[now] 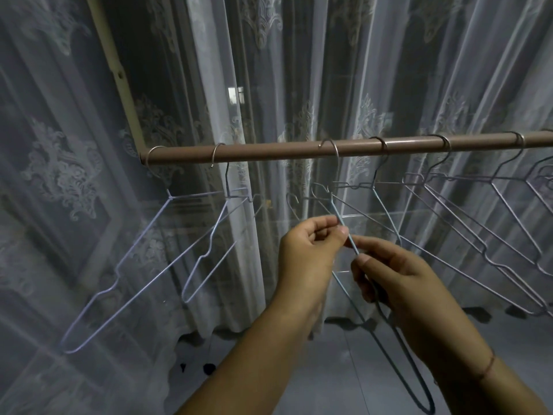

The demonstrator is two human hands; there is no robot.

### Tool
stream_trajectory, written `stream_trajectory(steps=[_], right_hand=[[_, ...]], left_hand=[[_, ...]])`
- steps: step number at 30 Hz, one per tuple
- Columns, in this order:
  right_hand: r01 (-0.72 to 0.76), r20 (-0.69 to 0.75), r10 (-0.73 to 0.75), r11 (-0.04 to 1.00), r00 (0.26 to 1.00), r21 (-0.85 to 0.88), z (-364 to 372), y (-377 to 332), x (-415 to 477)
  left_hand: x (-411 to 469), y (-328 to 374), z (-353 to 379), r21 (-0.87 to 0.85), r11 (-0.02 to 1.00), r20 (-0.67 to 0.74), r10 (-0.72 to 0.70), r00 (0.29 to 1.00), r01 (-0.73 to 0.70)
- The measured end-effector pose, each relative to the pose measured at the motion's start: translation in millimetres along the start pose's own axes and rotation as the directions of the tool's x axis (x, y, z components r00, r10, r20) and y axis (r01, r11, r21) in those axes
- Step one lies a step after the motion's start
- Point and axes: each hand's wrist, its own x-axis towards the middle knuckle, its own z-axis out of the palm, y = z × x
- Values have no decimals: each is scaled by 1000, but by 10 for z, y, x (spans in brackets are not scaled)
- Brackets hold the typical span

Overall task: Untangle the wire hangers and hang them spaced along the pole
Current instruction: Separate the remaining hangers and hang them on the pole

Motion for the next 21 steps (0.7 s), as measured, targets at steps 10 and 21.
stream_trajectory(steps=[10, 21], right_hand=[[-20, -30, 19, 999, 999, -28, 101, 53, 254], [121, -176, -183, 941, 967, -317, 60, 200, 260]], left_hand=[[212, 44, -31, 48, 994, -8, -101, 995, 101], [-86, 303, -355, 210, 935, -146, 318, 937, -285]])
